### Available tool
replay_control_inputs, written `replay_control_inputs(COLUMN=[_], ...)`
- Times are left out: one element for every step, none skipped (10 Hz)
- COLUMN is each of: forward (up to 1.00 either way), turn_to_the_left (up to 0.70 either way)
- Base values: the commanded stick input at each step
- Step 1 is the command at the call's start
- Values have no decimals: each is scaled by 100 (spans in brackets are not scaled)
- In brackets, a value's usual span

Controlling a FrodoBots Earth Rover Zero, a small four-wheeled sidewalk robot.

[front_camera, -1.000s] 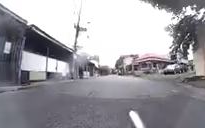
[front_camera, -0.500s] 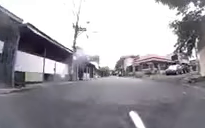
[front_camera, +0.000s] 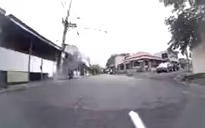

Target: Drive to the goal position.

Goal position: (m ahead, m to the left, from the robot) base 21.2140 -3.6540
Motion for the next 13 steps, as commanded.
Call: replay_control_inputs(forward=[85, 85, 85, 85, 85, 85, 85, 85, 85, 85, 85, 85, 85], turn_to_the_left=[-33, -33, -31, -27, -24, -20, -16, -13, -9, -5, -2, 0, 0])
